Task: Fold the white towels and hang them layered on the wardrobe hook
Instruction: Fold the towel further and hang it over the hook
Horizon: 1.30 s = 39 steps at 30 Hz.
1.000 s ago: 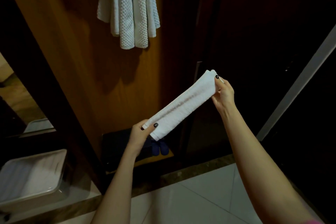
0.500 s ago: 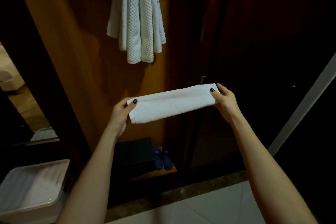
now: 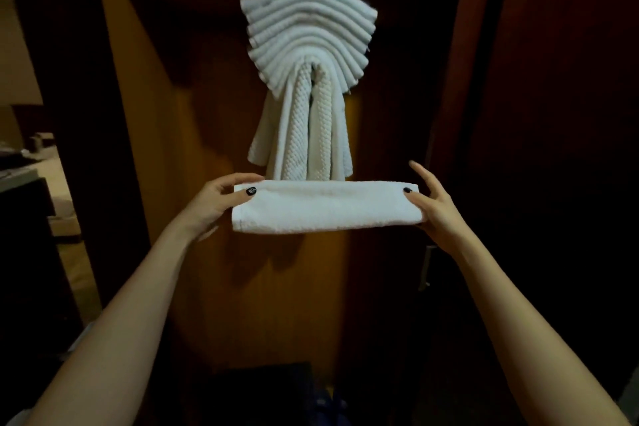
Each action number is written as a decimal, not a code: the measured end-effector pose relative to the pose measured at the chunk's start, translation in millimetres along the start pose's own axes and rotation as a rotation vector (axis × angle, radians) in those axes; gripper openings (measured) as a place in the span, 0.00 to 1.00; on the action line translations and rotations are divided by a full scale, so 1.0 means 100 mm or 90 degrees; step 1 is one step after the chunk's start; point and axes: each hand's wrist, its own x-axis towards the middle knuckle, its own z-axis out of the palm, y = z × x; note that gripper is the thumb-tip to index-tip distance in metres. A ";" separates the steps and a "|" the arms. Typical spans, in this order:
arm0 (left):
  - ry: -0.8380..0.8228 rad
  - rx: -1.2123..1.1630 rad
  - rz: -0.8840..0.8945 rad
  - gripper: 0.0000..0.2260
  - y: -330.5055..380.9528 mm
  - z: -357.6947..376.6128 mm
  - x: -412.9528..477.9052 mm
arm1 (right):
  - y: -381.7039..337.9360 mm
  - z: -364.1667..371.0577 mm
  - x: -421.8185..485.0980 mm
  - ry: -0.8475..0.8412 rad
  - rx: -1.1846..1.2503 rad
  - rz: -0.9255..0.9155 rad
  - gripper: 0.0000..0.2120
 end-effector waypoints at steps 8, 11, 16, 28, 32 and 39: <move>-0.032 0.084 0.026 0.13 0.79 -0.61 1.06 | -0.79 0.34 1.16 -0.015 0.077 -0.088 0.13; -0.013 0.155 0.085 0.08 1.18 -0.74 1.40 | -1.13 0.37 1.55 -0.061 0.091 -0.134 0.14; -0.026 0.199 0.214 0.10 1.68 -0.89 1.87 | -1.57 0.35 2.13 -0.123 0.082 -0.182 0.15; 0.104 0.034 0.326 0.06 2.04 -0.94 2.95 | -2.25 0.59 3.11 -0.100 0.200 -0.298 0.13; 0.184 0.121 0.387 0.05 2.09 -0.87 3.28 | -2.43 0.61 3.38 -0.106 0.243 -0.314 0.14; 0.152 0.170 0.317 0.08 2.13 -0.94 3.67 | -2.40 0.55 3.70 -0.147 0.251 -0.287 0.13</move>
